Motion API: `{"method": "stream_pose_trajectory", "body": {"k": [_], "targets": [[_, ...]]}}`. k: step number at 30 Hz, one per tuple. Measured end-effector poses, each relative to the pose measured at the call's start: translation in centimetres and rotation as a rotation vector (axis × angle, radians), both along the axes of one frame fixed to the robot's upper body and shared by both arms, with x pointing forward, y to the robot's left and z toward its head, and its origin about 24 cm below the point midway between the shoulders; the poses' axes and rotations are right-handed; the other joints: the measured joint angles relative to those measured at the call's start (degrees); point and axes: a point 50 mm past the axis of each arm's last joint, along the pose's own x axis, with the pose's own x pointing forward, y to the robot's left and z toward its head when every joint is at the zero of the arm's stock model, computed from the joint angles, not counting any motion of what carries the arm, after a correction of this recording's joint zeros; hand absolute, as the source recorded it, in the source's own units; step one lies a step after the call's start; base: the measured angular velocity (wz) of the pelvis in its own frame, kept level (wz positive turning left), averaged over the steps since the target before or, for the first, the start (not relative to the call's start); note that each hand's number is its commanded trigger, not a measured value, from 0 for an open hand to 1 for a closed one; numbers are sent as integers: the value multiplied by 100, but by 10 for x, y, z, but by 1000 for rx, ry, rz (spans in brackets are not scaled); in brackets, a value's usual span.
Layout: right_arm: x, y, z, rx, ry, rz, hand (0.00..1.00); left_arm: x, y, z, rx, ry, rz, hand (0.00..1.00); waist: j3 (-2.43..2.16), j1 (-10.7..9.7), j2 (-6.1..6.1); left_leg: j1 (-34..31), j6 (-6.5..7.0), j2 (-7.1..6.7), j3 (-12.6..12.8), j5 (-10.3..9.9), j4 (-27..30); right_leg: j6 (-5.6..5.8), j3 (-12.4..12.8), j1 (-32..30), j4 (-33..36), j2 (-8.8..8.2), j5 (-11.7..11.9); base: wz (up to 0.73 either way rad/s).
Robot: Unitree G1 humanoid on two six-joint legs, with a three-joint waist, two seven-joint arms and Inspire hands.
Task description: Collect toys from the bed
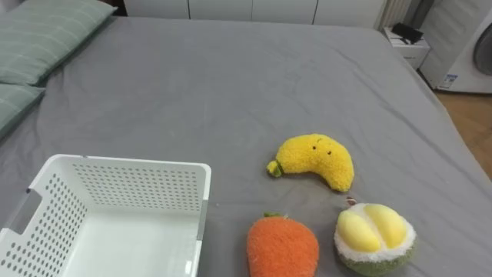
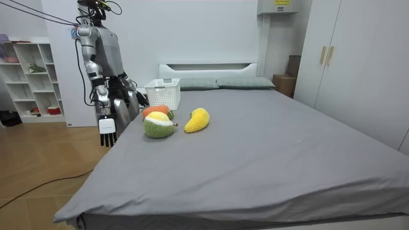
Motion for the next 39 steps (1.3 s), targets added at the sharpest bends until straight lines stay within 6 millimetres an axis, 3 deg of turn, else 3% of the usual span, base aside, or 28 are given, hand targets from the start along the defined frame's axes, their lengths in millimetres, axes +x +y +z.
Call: {"method": "stream_pose_trajectory", "body": {"k": [19,25,32,39], "targets": [[-4,0,0,-17,-30,-51,0,1,-2,0,6,-7,-8,0,8,-39,68,-26,1,6,3,-1,0,-2,35,-24,4,3,3,0],[-19,-4,0,-24,-24,-215,0,-8,0,0,6,8,19,0,7,-115,35,22,-1,8,4,-4,-4,-2,28,14,10,3,3,0],[-34,-12,3,-74,-40,-545,0,-11,7,2,15,-24,77,0,7,-212,-75,28,-1,11,8,-6,1,-6,41,18,1,3,-4,0],[-26,-30,7,-157,-140,-736,0,-14,12,4,41,-56,104,0,5,-195,-214,8,-8,26,18,-2,6,-23,61,-15,7,19,-7,0]]}}
